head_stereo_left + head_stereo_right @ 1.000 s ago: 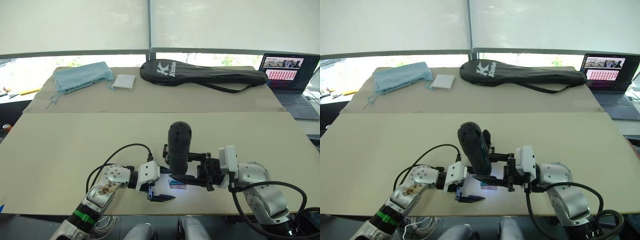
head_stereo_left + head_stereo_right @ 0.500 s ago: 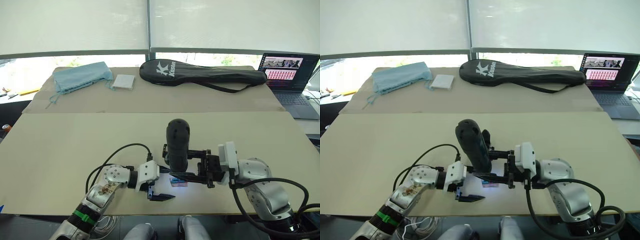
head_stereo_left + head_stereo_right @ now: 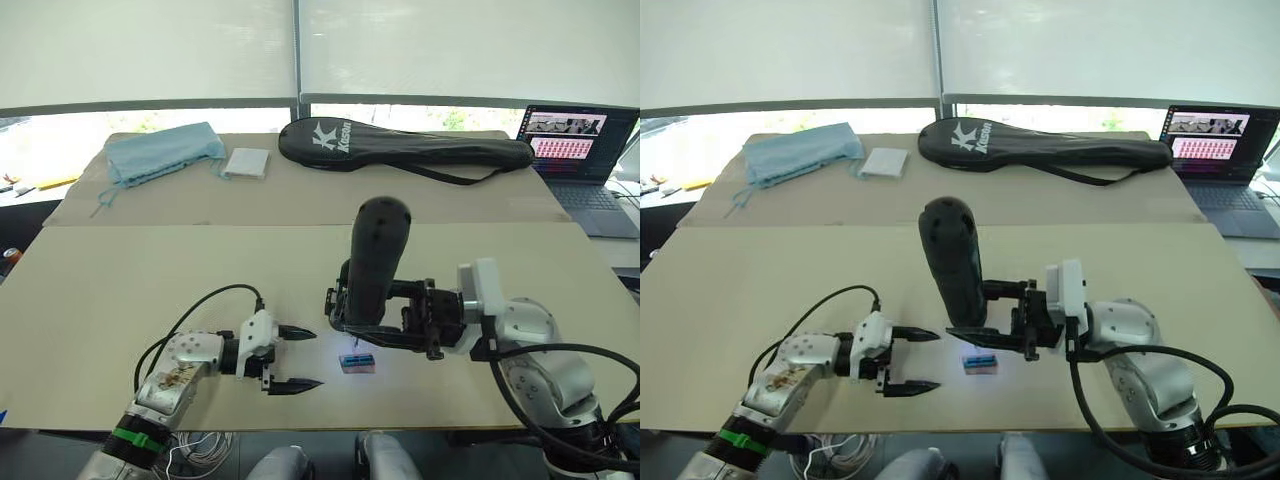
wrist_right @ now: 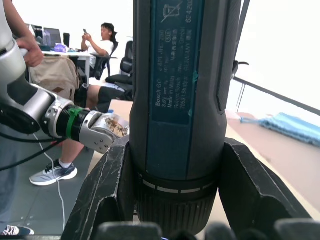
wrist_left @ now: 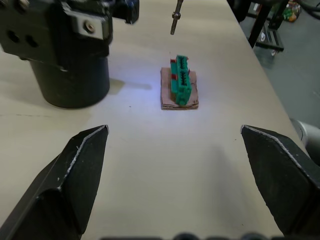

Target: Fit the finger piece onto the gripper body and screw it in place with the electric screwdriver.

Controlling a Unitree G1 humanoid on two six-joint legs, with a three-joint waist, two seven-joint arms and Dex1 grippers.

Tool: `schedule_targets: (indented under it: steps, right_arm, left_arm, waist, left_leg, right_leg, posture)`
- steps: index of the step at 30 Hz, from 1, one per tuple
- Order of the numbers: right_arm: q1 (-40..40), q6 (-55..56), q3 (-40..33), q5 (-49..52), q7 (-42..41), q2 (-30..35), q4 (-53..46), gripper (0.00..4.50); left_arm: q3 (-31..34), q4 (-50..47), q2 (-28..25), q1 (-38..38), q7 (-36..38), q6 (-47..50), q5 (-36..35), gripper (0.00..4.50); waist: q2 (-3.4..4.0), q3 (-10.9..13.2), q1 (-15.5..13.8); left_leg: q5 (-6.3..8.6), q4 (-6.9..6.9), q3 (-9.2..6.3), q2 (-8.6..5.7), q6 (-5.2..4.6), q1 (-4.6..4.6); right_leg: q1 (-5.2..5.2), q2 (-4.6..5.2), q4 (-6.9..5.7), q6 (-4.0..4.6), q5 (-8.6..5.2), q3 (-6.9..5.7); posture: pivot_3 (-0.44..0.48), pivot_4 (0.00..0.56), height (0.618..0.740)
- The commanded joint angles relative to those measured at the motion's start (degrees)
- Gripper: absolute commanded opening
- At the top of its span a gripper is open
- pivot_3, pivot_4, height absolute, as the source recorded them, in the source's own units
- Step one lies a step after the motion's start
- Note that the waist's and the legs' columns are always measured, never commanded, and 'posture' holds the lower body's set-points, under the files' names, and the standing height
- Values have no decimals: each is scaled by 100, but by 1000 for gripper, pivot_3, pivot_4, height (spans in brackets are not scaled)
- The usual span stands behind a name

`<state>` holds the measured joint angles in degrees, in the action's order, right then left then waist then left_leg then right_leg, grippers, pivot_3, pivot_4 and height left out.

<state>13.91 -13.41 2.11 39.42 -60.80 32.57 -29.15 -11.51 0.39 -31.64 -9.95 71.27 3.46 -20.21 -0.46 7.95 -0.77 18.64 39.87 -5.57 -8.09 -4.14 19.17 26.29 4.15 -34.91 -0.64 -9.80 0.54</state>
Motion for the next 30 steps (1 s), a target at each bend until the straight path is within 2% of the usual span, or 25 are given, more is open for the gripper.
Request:
schedule_targets:
  steps: [1, 7, 10, 15, 20, 30]
  right_arm:
    - [286, -186, -344, 475, 143, 109, -456, 1917]
    - [581, -506, -556, 869, 290, 314, -636, 1917]
    - [798, -657, -663, 1052, 392, 384, -645, 1917]
    - [977, -820, -737, 1191, 483, 463, -648, 1917]
    - [932, -918, -841, 1290, 475, 625, -701, 1917]
    - [814, -1008, -1004, 1354, 547, 771, -738, 1917]
  left_arm:
    - [371, -333, -110, -11, 155, 32, -419, 4467]
    - [779, -186, -204, -184, 167, 300, -752, 4467]
    - [788, 153, -96, -385, -32, 108, -491, 4467]
    - [524, 693, 232, -723, -633, -126, 196, 4467]
    - [149, 1014, 656, -904, -933, -348, 696, 4467]
    - [-348, 1654, 1298, -1331, -1087, -498, 1172, 4467]
  waist:
    - [0, 2, 1]
    - [-3, 4, 3]
    - [-3, 5, 3]
    - [-10, 9, -6]
    - [-16, 12, -23]
    - [-21, 15, -33]
  left_leg:
    - [0, 0, 0, 0, 0, 0]
    - [0, 0, -1, 0, 0, 2]
    - [0, 0, 0, 0, -1, 2]
    - [0, 0, -1, 0, -1, 2]
    - [0, 3, -1, -2, -3, 7]
    - [0, 5, -1, -2, -4, 9]
  right_leg:
    - [0, 1, 1, 0, 0, 0]
    - [0, 1, 3, 0, 0, -3]
    - [0, 1, 2, 0, 0, -2]
    - [-1, 3, 4, 1, 1, -3]
    - [0, 6, 6, 0, 1, -5]
    - [0, 7, 5, 0, 1, -4]
  posture:
    - [0, 150, 740]
    - [0, 150, 740]
    - [0, 150, 740]
    - [0, 150, 740]
    - [0, 150, 740]
    - [0, 150, 740]
